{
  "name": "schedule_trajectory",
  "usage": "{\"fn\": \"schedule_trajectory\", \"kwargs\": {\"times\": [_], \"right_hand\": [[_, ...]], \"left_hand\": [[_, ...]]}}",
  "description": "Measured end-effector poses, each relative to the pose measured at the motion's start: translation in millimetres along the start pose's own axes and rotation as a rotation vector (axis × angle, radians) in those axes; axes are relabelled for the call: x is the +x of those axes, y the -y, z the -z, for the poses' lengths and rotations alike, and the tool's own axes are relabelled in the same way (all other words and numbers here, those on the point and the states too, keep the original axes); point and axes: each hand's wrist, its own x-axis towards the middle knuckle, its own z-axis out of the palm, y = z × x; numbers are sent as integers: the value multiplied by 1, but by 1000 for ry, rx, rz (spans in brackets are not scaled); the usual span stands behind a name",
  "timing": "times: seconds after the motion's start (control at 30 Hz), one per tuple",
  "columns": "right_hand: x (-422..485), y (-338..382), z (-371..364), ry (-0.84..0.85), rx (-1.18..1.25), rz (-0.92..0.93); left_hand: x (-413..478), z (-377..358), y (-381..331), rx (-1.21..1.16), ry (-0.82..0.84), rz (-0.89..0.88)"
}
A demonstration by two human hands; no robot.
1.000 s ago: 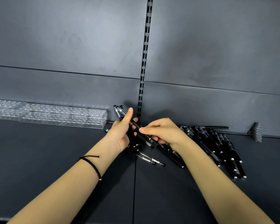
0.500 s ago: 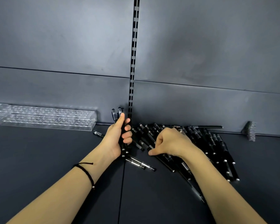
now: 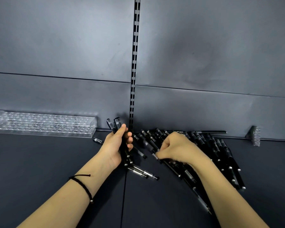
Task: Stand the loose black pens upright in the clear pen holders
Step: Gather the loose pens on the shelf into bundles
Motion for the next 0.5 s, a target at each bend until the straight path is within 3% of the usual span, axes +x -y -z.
{"fn": "schedule_trajectory", "kwargs": {"times": [0.1, 0.17, 0.33, 0.5], "right_hand": [[-1, -3, 7, -38, 449, 40], [-3, 1, 7, 9, 579, 51], [-5, 11, -7, 77, 605, 116], [-2, 7, -4, 54, 626, 152]], "left_hand": [[-5, -3, 2, 5, 18, 11], [-8, -6, 6, 9, 78, 29], [-19, -16, 18, 56, 282, 51], [-19, -20, 22, 5, 231, 25]]}}
